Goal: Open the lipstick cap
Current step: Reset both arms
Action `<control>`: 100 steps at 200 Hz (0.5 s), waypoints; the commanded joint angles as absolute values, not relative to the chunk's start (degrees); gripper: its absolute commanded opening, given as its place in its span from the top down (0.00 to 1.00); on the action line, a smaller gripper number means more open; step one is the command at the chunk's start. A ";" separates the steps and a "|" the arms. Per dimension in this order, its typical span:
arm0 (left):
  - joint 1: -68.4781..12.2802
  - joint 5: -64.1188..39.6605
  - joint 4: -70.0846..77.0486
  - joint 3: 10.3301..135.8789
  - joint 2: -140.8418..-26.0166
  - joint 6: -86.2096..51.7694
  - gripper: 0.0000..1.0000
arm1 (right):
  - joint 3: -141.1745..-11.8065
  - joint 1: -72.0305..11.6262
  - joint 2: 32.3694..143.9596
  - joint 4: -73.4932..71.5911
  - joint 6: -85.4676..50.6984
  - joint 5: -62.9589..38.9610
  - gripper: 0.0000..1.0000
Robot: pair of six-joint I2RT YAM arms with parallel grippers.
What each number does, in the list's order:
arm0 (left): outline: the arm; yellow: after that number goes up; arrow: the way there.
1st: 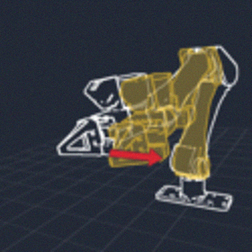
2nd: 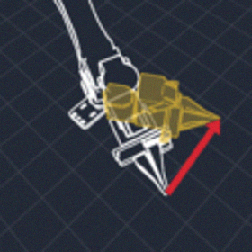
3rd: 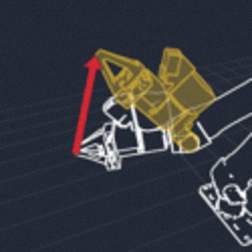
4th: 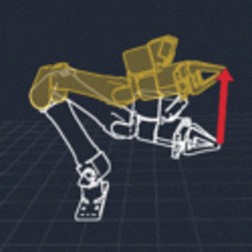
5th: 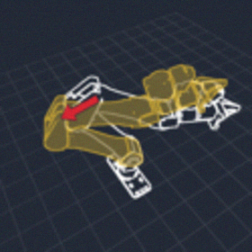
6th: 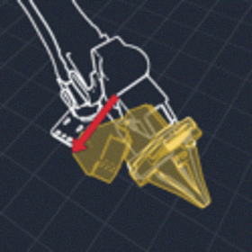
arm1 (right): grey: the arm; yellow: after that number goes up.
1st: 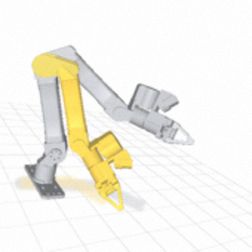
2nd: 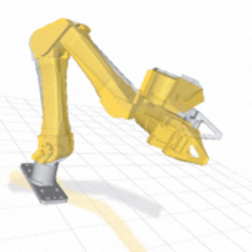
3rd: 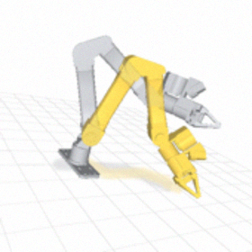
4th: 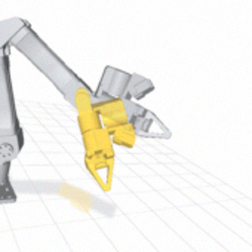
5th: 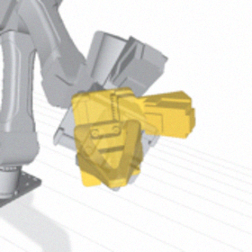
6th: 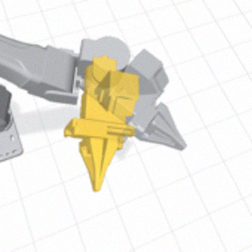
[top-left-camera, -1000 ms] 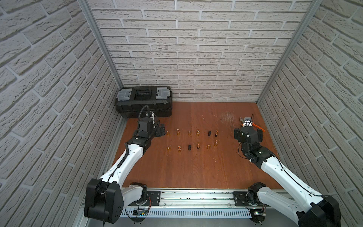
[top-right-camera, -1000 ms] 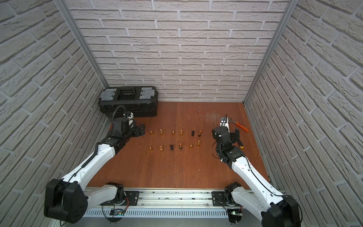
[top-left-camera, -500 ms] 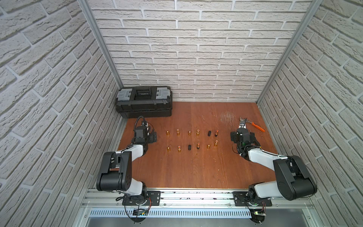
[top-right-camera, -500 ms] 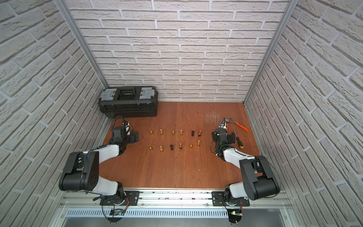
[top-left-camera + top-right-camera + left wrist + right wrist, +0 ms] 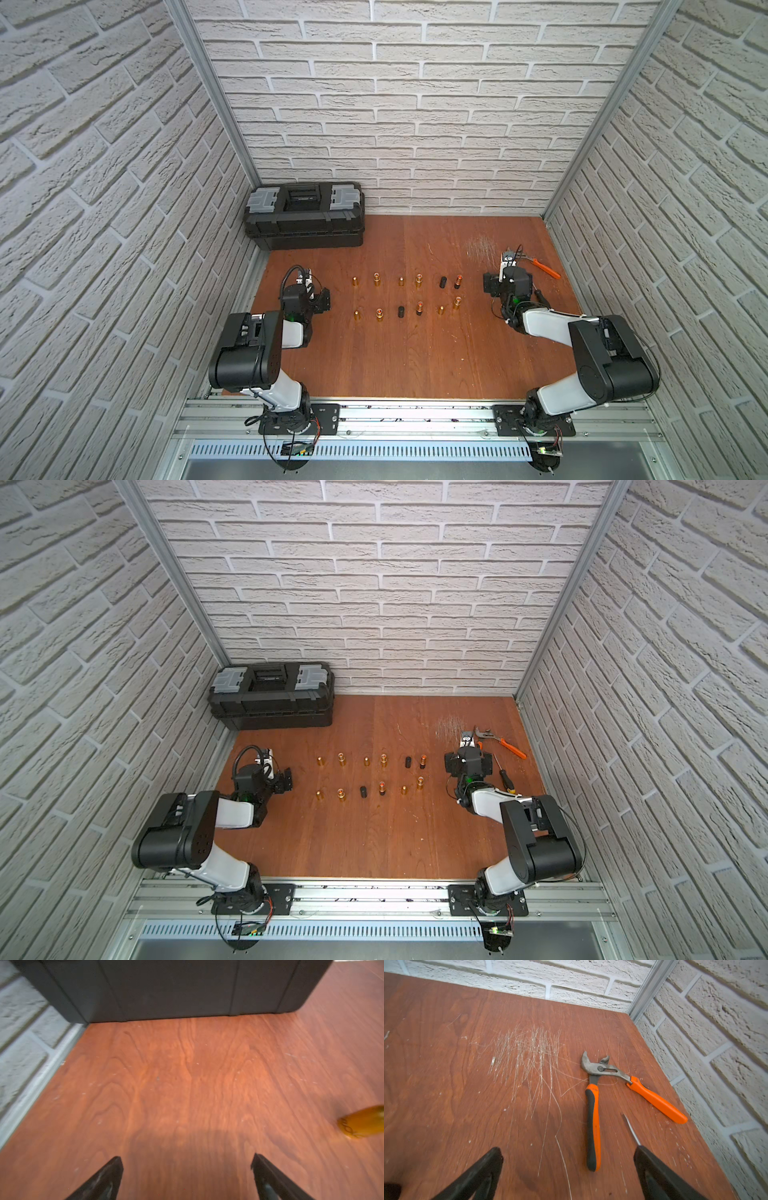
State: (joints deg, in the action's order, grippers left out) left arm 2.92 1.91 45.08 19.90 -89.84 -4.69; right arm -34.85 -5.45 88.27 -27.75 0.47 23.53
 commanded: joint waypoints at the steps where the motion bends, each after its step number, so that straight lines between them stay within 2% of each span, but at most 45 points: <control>1: 4.72 -1.15 51.08 22.41 -89.62 -4.76 0.02 | -39.45 -6.17 90.79 -21.75 -0.04 25.95 0.00; 42: 4.70 -1.10 51.24 22.41 -89.65 -4.75 0.02 | -35.08 -5.80 88.33 -27.33 0.69 22.19 0.00; 76: 4.66 -1.04 51.22 22.40 -89.65 -4.76 0.02 | -24.38 -4.19 84.57 -42.79 1.54 14.69 0.00; 91: 4.67 -1.02 51.20 22.41 -89.67 -4.75 0.02 | -20.68 -3.39 88.96 -55.06 3.05 10.12 0.00; 100: 4.66 -0.92 51.16 22.41 -89.67 -4.80 0.02 | -21.21 -3.19 88.50 -52.63 2.75 9.87 0.00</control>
State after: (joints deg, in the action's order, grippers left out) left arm 4.45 -0.49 47.16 21.58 -89.84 -5.04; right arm -22.68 -4.01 87.15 -39.64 1.39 15.92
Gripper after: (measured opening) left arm 0.982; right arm 0.998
